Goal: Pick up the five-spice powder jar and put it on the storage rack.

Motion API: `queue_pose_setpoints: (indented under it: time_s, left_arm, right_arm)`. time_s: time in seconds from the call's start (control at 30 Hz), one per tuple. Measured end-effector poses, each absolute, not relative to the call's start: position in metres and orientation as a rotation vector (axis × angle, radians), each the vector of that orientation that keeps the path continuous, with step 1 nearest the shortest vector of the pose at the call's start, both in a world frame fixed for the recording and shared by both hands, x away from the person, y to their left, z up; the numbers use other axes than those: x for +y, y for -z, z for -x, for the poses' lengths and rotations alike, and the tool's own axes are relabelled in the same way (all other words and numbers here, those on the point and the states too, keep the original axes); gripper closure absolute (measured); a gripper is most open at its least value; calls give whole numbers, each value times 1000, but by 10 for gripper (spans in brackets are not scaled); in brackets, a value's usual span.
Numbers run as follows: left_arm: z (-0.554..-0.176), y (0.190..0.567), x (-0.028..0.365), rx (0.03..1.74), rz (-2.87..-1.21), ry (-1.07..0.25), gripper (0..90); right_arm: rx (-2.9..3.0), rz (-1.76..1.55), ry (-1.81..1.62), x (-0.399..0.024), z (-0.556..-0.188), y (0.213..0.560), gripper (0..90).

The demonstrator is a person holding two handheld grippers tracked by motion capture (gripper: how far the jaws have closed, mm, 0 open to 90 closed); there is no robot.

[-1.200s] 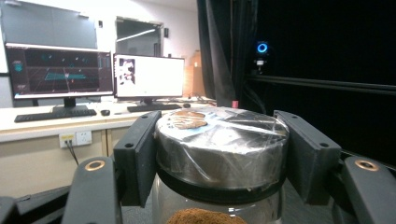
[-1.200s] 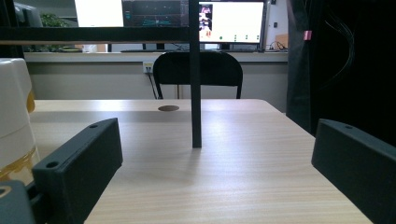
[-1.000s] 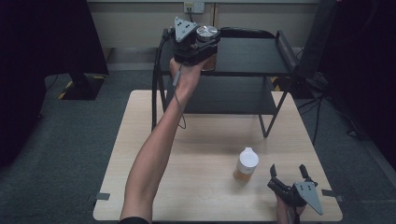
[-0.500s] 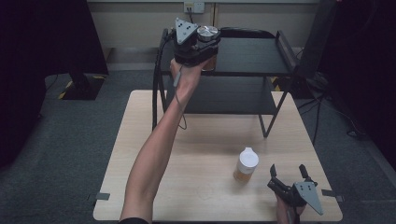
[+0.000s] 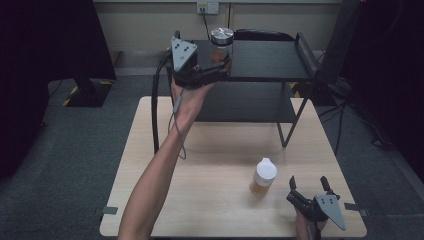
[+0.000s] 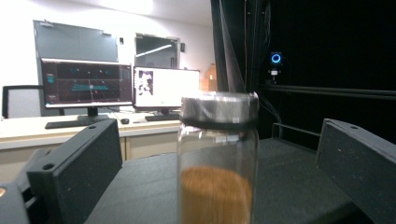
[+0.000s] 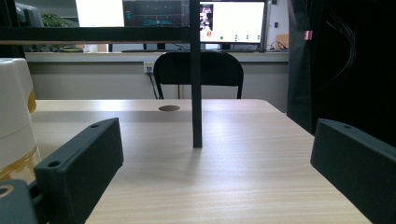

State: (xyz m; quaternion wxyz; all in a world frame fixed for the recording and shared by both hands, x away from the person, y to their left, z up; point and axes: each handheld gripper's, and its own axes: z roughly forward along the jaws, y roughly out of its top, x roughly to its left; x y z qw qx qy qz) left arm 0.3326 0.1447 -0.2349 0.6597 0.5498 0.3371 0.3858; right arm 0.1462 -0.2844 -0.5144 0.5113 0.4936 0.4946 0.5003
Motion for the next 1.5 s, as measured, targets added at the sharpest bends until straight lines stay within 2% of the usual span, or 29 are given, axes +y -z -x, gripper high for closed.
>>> queue_pose_setpoints:
  time_s: [0.33,0.43,0.67,1.07,1.5]
  left_arm:
    - [-298,254,162,762,-1235,-872,0]
    - [-286,264,167,783,-1215,-832,0]
    - [-257,291,173,808,-1214,-870,0]
    - [-228,348,183,857,-1223,-843,4]
    - [-198,422,187,935,-1237,-940,0]
  right_arm:
    - [1189,-1188,-1203,-284,-146,514,8]
    - [1189,-1188,-1203,-284,-146,514,8]
    - [1189,-1188,-1203,-284,-146,514,8]
    - [1190,-1187,-1204,-284,-146,514,7]
    - [1191,-1187,-1205,-284,-146,514,7]
